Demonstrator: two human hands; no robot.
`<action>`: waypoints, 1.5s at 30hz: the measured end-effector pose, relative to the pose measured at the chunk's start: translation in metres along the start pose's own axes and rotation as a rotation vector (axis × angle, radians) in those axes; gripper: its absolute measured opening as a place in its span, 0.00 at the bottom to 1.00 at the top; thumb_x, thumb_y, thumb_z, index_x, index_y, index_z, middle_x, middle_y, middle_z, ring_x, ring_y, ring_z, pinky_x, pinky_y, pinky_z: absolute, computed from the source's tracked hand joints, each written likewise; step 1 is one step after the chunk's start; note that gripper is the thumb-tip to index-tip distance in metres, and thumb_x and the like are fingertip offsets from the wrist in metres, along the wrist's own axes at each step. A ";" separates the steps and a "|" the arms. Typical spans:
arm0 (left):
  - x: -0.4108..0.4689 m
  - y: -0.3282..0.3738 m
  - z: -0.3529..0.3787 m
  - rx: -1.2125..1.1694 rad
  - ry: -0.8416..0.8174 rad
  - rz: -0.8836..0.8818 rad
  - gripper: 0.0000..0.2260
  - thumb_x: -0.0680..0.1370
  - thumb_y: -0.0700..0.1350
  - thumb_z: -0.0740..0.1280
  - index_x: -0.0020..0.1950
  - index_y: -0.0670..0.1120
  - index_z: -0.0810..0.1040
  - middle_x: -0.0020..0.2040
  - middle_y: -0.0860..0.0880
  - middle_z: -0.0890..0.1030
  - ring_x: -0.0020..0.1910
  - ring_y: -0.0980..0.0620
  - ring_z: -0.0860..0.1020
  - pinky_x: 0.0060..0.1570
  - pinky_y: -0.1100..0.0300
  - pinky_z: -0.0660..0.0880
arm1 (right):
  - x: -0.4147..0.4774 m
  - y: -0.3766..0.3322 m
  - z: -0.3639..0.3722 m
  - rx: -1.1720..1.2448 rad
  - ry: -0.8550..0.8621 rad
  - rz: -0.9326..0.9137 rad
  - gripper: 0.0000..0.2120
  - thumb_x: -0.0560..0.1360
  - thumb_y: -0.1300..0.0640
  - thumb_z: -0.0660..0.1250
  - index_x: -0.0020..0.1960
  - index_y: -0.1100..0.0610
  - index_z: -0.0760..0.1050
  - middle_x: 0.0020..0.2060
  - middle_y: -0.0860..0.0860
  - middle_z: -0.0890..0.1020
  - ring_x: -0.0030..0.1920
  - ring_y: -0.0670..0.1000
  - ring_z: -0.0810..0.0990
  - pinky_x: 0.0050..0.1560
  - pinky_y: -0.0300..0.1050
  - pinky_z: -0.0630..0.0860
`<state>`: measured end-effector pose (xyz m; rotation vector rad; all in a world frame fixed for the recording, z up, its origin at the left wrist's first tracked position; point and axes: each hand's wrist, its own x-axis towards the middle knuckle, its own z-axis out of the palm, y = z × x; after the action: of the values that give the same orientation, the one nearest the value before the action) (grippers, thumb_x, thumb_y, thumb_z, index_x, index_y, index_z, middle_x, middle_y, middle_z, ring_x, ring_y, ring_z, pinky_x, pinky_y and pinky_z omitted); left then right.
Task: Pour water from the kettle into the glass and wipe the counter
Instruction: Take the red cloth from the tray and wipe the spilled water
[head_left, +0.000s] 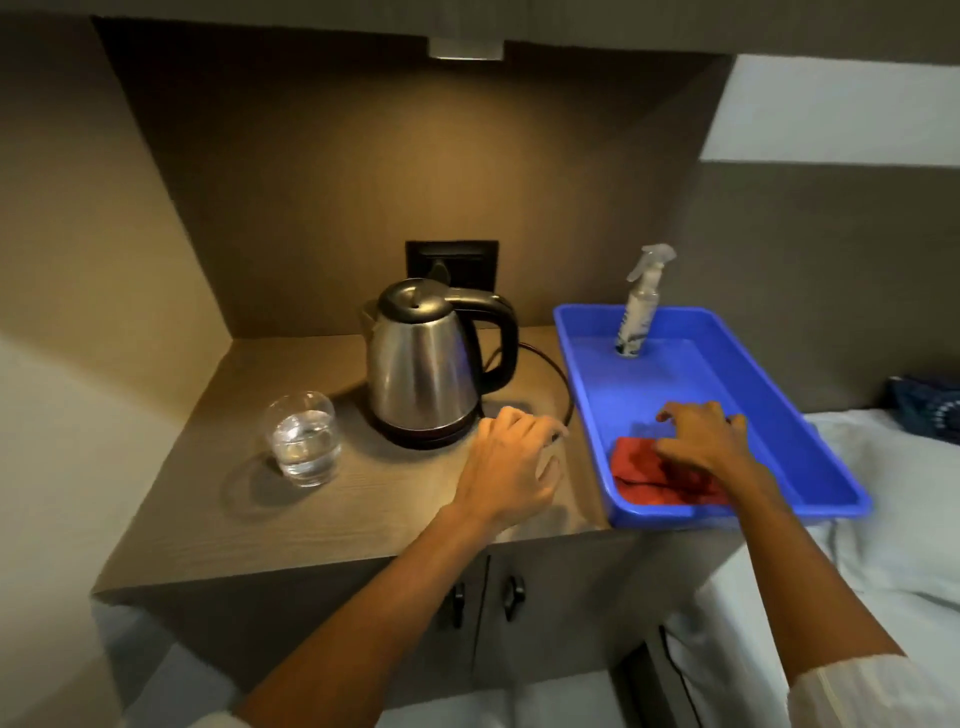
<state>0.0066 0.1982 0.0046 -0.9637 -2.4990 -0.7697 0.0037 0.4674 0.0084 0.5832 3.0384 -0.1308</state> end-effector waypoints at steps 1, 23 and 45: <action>0.008 0.010 0.008 0.007 -0.053 0.031 0.13 0.73 0.48 0.68 0.56 0.49 0.76 0.50 0.51 0.81 0.56 0.46 0.74 0.50 0.52 0.68 | -0.001 0.011 0.000 -0.046 -0.100 0.015 0.21 0.67 0.47 0.67 0.60 0.47 0.74 0.58 0.53 0.80 0.62 0.58 0.72 0.58 0.54 0.64; -0.049 -0.048 -0.056 -0.509 0.113 -0.810 0.20 0.76 0.46 0.71 0.67 0.45 0.75 0.62 0.45 0.79 0.60 0.47 0.79 0.60 0.50 0.77 | -0.056 -0.153 0.015 0.866 -0.121 -0.374 0.24 0.72 0.60 0.70 0.66 0.48 0.68 0.57 0.51 0.76 0.59 0.53 0.75 0.56 0.38 0.72; -0.096 -0.176 -0.093 -0.140 0.712 -0.943 0.39 0.63 0.53 0.81 0.69 0.43 0.70 0.64 0.42 0.79 0.61 0.45 0.78 0.59 0.48 0.78 | -0.100 -0.321 0.116 0.212 -0.015 -0.746 0.29 0.77 0.36 0.41 0.75 0.41 0.41 0.78 0.51 0.51 0.77 0.55 0.49 0.75 0.59 0.46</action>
<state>-0.0367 -0.0154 -0.0329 0.5042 -2.1384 -1.2641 -0.0196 0.1232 -0.0772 -0.5690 3.0670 -0.4738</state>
